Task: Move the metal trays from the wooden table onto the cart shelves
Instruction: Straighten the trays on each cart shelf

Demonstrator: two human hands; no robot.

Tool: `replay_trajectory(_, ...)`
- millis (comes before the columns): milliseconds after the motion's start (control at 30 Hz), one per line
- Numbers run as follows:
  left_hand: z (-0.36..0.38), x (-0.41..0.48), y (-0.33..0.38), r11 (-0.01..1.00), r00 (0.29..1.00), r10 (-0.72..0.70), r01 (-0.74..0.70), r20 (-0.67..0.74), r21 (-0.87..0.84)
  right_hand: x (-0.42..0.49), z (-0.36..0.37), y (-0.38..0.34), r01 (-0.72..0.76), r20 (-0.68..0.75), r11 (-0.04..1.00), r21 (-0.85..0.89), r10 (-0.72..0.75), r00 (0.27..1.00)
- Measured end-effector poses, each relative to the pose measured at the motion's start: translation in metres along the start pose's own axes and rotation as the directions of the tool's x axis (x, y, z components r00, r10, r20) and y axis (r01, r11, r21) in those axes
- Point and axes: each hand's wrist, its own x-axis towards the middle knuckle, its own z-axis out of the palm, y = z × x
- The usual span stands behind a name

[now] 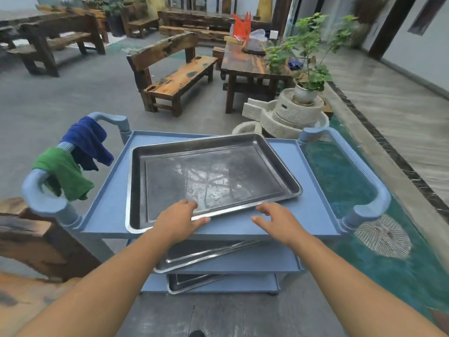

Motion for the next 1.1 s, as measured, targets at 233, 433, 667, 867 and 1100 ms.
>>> replay_trajectory(233,0.017,0.041,-0.012,0.998,0.999,0.019,-0.021,0.050,0.051,0.051,0.006,0.015,0.050,0.025,0.989,-0.141,-0.047,0.999)
replay_trajectory(433,0.045,0.056,-0.020,0.989,0.995,-0.079,0.070,0.067,0.133,0.089,0.007,0.045,0.133,0.152,0.931,-0.339,-0.085,0.985)
replay_trajectory(667,0.072,0.057,-0.025,0.963,0.977,-0.206,0.193,0.051,0.188,0.143,0.008,0.067,0.263,0.280,0.852,-0.453,-0.145,0.949)
replay_trajectory(867,0.075,0.059,-0.028,0.959,0.976,-0.204,0.184,0.076,0.216,0.163,0.021,0.079,0.272,0.418,0.863,-0.427,-0.078,0.905)
replay_trajectory(1100,0.076,0.063,-0.035,0.969,0.981,-0.173,0.153,0.088,0.193,0.148,0.029,0.085,0.240,0.429,0.867,-0.436,-0.034,0.903)
